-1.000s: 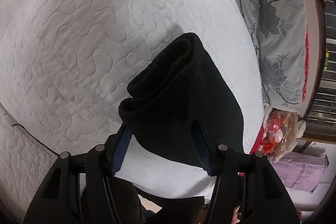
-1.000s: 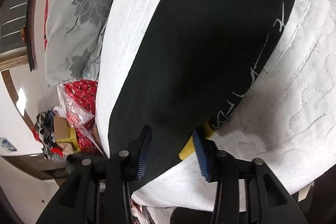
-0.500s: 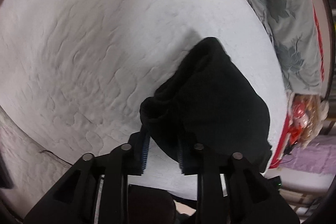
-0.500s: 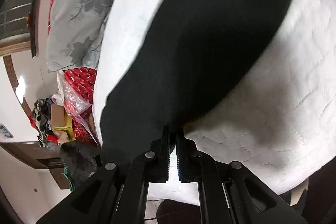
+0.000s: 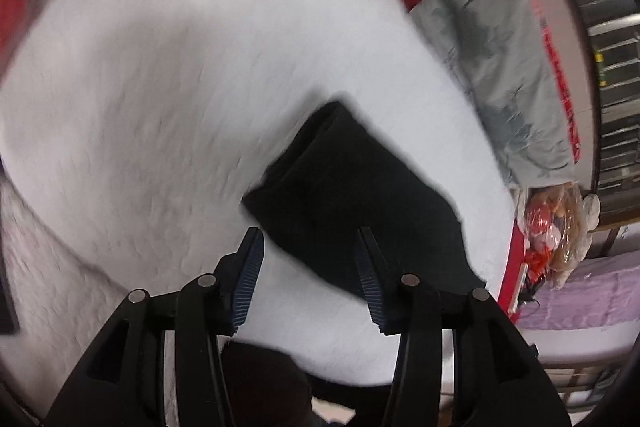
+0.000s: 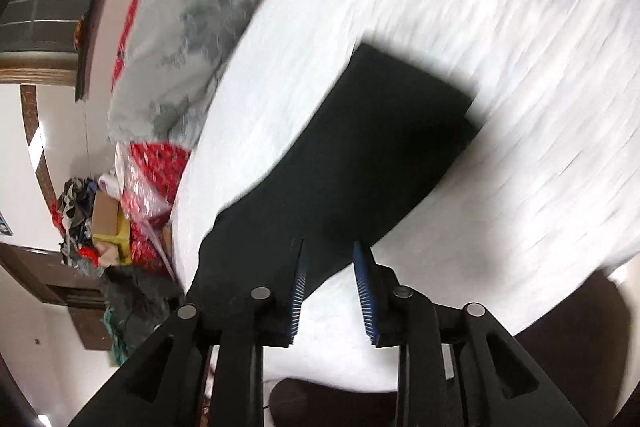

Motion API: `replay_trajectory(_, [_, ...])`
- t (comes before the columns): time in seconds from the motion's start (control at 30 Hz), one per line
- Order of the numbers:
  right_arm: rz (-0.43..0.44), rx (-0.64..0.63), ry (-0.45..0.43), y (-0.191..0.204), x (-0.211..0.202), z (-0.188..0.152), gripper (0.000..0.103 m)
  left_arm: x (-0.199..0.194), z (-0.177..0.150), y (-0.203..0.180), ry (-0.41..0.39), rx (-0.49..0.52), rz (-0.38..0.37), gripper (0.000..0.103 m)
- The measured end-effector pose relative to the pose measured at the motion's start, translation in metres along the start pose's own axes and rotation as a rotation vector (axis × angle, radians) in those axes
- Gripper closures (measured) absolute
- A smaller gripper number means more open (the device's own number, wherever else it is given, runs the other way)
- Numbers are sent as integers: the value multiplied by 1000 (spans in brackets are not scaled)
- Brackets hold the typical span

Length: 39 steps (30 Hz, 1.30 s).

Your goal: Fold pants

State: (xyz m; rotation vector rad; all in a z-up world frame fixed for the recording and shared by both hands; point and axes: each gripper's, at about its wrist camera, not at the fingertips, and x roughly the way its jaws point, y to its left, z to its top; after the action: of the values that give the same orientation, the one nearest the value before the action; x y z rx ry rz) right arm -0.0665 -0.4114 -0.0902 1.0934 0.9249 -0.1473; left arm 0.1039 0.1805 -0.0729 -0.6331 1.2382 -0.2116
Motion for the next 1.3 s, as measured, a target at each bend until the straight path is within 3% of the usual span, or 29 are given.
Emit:
replay_trajectory(0.1, [6,-2,-26,-6,-9,15,74,2,25,-17,-21,71,73,51])
replay_trajectory(0.27, [-10,-66,-66,0,-4,50,71,30,53,-34,19,130,187,51])
replay_trajectory(0.37, [-34,-112,-69,6,7,70,60,43,58,-40,45,123,207,51])
replay_trajectory(0.57, [-145,-217,-102,13,26,94,59,55,66,-42,64,124,233,51])
replay_trajectory(0.7, [-192,-266,-38,14,43,96,60,67,69,-39,95,109,229,51])
replay_trajectory(0.73, [-223,-292,-33,14,47,94,60,69,68,-39,98,106,229,51])
replay_trajectory(0.8, [-262,-331,-30,15,51,91,72,72,66,-41,79,111,244,52])
replay_trajectory(0.83, [-293,-359,-30,17,53,90,91,71,66,-43,63,121,264,65])
replay_trajectory(0.9, [-317,-392,-26,20,55,90,92,70,65,-47,51,105,248,93])
replay_trajectory(0.97, [-308,-395,-45,29,49,93,95,60,65,-50,18,83,199,97])
replay_trajectory(1.0, [-259,-383,-82,35,38,96,95,53,64,-53,-22,98,194,97])
replay_trajectory(1.07, [-207,-369,-120,38,27,103,95,53,65,-54,-55,129,252,97])
replay_trajectory(1.23, [-268,-337,-91,24,43,107,95,63,69,-35,-31,72,299,98])
replay_trajectory(1.3, [-293,-316,-85,14,48,106,100,65,71,-26,-10,42,306,98])
